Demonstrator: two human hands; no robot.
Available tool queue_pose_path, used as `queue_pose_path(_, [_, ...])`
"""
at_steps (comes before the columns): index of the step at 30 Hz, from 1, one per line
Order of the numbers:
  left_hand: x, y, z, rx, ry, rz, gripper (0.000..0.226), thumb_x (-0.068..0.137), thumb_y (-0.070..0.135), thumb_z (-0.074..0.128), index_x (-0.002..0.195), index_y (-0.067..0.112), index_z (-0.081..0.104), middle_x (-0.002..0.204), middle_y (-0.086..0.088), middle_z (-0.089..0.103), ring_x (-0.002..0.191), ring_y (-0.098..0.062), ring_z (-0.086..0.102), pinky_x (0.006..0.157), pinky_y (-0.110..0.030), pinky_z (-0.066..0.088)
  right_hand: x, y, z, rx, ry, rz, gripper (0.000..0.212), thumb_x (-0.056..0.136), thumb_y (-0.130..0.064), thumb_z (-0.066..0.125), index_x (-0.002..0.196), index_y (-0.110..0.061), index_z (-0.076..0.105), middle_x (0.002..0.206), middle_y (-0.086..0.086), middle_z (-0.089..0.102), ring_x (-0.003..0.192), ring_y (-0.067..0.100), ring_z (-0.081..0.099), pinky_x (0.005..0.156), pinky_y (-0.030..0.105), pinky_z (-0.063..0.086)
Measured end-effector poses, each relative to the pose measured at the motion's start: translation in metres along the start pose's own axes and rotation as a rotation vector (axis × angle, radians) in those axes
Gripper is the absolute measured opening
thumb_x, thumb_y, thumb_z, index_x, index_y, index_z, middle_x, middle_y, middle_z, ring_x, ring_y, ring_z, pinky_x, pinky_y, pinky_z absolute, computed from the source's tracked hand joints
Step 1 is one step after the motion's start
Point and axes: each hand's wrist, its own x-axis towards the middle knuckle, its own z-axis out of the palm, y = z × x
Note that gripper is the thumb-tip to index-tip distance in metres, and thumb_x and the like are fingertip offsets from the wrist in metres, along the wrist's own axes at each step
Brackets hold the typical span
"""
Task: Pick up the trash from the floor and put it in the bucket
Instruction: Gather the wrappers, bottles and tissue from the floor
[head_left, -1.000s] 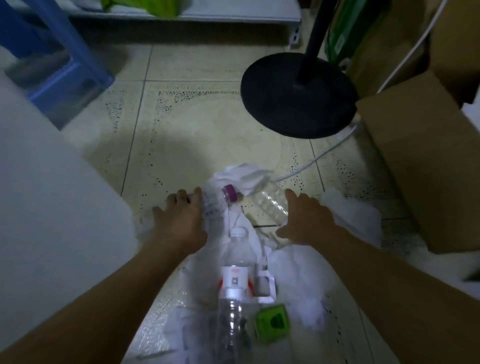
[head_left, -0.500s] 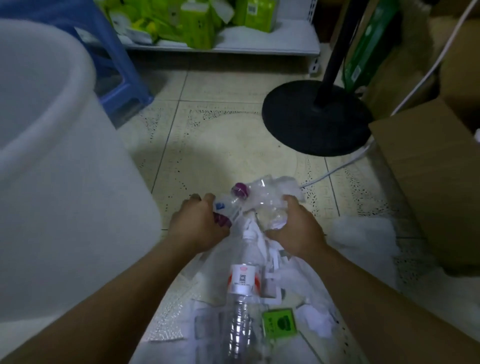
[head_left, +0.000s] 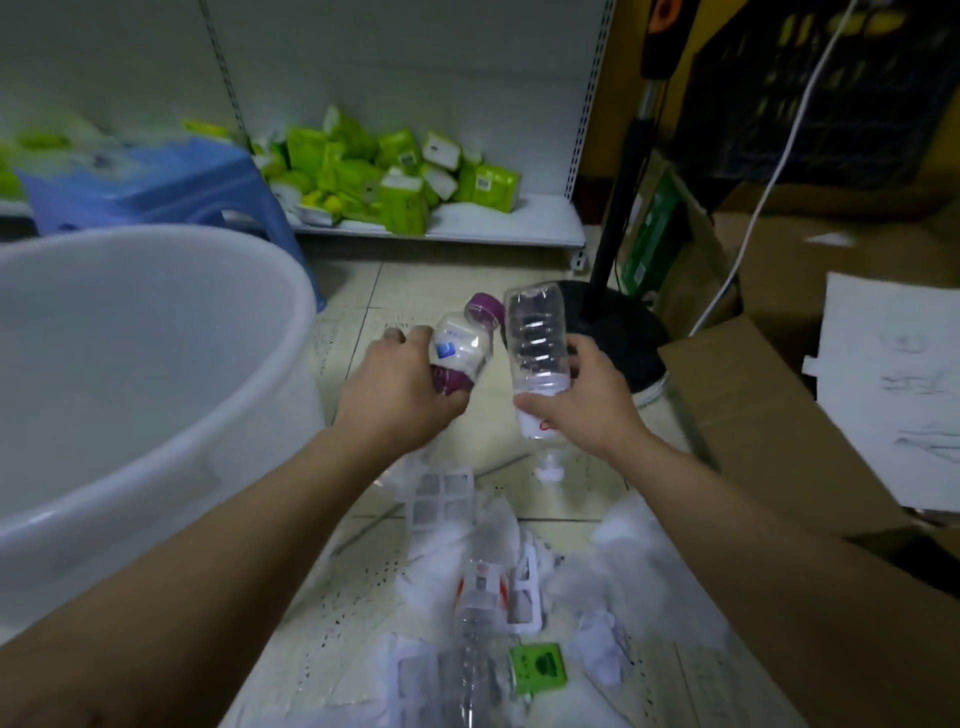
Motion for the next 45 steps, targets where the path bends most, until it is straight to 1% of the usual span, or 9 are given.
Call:
queue_pose_path(7, [0.037, 0.016, -0.116, -0.122, 0.248, 0.080, 0.072, 0.067, 0.050, 0.072, 0.129, 0.023, 0.046, 0.109, -0.008, 0.066, 0.101, -0.028, 0.061, 0.082, -0.038, 0.050, 0.029, -0.143, -0.031, 0.188, 0.066, -0.181, 0.069, 0.064, -0.024, 0.087, 0.122, -0.024, 0.048, 0.104, -0.003, 0.061, 0.070, -0.003, 0.066, 0.045, 0.006, 0.045])
queue_pose_path(16, [0.002, -0.099, -0.227, -0.111, 0.435, -0.150, 0.049, 0.064, 0.046, 0.076, 0.108, 0.031, 0.061, 0.088, -0.002, 0.066, 0.089, -0.026, 0.063, 0.077, -0.034, 0.049, 0.020, -0.264, 0.088, 0.338, -0.081, -0.197, 0.075, 0.060, -0.045, 0.085, 0.118, -0.018, 0.046, 0.094, -0.001, 0.067, 0.053, -0.005, 0.065, 0.041, 0.019, 0.051])
queue_pose_path(19, [-0.012, -0.141, -0.222, -0.030, 0.345, -0.237, 0.057, 0.071, 0.048, 0.073, 0.120, 0.023, 0.059, 0.110, -0.009, 0.066, 0.104, -0.028, 0.059, 0.082, -0.034, 0.046, 0.014, -0.271, 0.131, 0.196, -0.168, -0.203, 0.072, 0.065, -0.054, 0.079, 0.120, -0.017, 0.051, 0.111, 0.003, 0.066, 0.078, 0.007, 0.069, 0.062, 0.030, 0.059])
queue_pose_path(22, [-0.011, -0.151, -0.213, -0.026, 0.322, -0.205, 0.067, 0.076, 0.050, 0.070, 0.133, 0.018, 0.051, 0.131, -0.012, 0.057, 0.119, -0.028, 0.051, 0.095, -0.039, 0.042, 0.014, -0.268, 0.139, -0.005, -0.188, -0.255, 0.075, 0.071, -0.059, 0.071, 0.130, -0.017, 0.051, 0.130, 0.005, 0.059, 0.111, 0.020, 0.058, 0.091, 0.032, 0.047])
queue_pose_path(25, [0.003, -0.120, -0.192, -0.070, 0.322, -0.027, 0.064, 0.078, 0.047, 0.069, 0.133, 0.019, 0.052, 0.132, -0.006, 0.058, 0.122, -0.023, 0.051, 0.099, -0.035, 0.040, 0.019, -0.252, 0.107, -0.224, -0.116, -0.344, 0.078, 0.071, -0.050, 0.075, 0.138, -0.023, 0.044, 0.138, 0.005, 0.054, 0.124, 0.022, 0.051, 0.090, 0.027, 0.039])
queue_pose_path(29, [0.026, -0.035, -0.130, -0.128, 0.179, 0.235, 0.063, 0.077, 0.045, 0.069, 0.132, 0.021, 0.051, 0.128, -0.005, 0.061, 0.118, -0.023, 0.054, 0.098, -0.035, 0.042, 0.027, -0.187, 0.028, -0.416, -0.046, -0.303, 0.078, 0.072, -0.045, 0.076, 0.140, -0.026, 0.042, 0.141, 0.003, 0.051, 0.127, 0.023, 0.048, 0.094, 0.029, 0.038])
queue_pose_path(34, [0.026, 0.057, -0.027, -0.130, -0.168, 0.400, 0.063, 0.077, 0.045, 0.068, 0.133, 0.024, 0.049, 0.129, -0.005, 0.058, 0.118, -0.025, 0.053, 0.097, -0.041, 0.045, -0.008, -0.079, -0.073, -0.492, -0.010, 0.012, 0.079, 0.075, -0.041, 0.075, 0.143, -0.028, 0.036, 0.144, 0.004, 0.046, 0.128, 0.025, 0.047, 0.102, 0.037, 0.043])
queue_pose_path(37, [0.014, 0.098, 0.025, -0.149, -0.341, 0.479, 0.064, 0.077, 0.048, 0.068, 0.133, 0.024, 0.049, 0.130, -0.004, 0.057, 0.117, -0.025, 0.052, 0.095, -0.041, 0.046, -0.052, -0.021, -0.123, -0.558, 0.065, 0.160, 0.074, 0.077, -0.040, 0.073, 0.141, -0.027, 0.038, 0.142, 0.003, 0.048, 0.126, 0.024, 0.048, 0.094, 0.026, 0.036])
queue_pose_path(45, [-0.067, 0.182, 0.125, -0.155, -0.734, 0.695, 0.056, 0.080, 0.043, 0.066, 0.129, 0.023, 0.050, 0.127, -0.008, 0.057, 0.116, -0.028, 0.052, 0.093, -0.040, 0.045, -0.220, 0.057, -0.209, -0.589, 0.148, 0.566, 0.063, 0.085, -0.025, 0.069, 0.140, -0.011, 0.042, 0.142, 0.014, 0.048, 0.126, 0.031, 0.048, 0.098, 0.031, 0.035])
